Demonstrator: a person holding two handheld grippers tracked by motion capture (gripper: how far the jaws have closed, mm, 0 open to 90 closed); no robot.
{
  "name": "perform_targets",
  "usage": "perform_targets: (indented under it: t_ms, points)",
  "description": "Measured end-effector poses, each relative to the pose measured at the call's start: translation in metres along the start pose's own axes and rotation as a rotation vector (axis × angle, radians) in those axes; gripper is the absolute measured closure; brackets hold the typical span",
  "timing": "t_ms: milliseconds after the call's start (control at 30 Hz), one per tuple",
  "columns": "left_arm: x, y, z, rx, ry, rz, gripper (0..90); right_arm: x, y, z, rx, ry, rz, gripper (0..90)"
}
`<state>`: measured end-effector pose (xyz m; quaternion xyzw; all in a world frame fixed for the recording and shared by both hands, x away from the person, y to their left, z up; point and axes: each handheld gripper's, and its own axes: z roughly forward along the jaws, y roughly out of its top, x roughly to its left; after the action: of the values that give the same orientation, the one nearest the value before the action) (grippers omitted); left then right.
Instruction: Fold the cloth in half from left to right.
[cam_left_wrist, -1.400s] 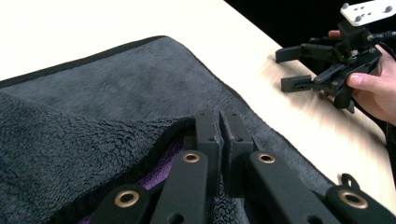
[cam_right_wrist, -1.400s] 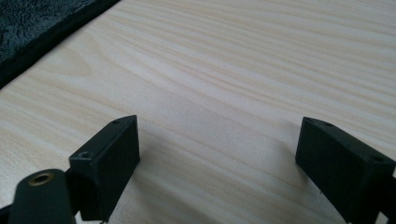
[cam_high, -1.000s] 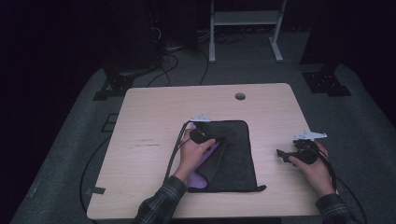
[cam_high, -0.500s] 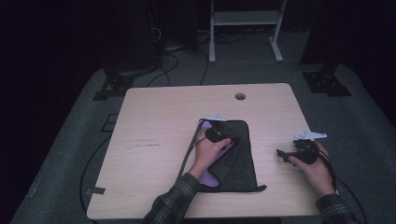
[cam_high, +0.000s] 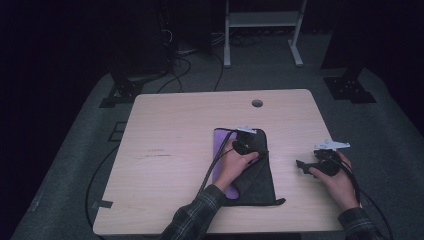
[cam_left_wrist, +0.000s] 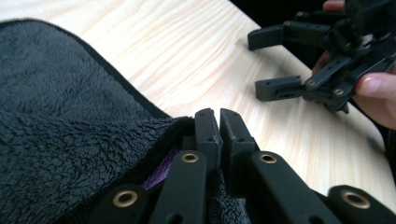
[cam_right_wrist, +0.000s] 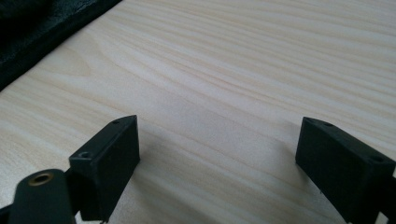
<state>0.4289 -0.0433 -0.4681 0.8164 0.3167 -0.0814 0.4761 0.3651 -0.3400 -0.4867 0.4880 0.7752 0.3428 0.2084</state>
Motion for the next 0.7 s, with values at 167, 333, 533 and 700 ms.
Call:
perform_targets:
  t_ms: [167,333,533,700]
  points:
    - [-0.003,0.002,-0.007,-0.01,0.02,0.028,74.7,0.0,0.0,0.0,0.0,0.0,0.0,12.7]
    - [-0.003,0.003,-0.027,-0.016,0.082,0.069,57.2,0.0,0.0,0.0,0.001,0.0,0.002,12.7]
    - [0.009,-0.006,-0.062,-0.011,0.166,0.09,41.8,0.0,0.0,0.0,0.001,-0.002,0.005,12.6]
    - [0.02,-0.022,-0.094,0.0,0.223,0.09,40.2,0.001,-0.001,-0.001,0.005,-0.009,0.015,12.1]
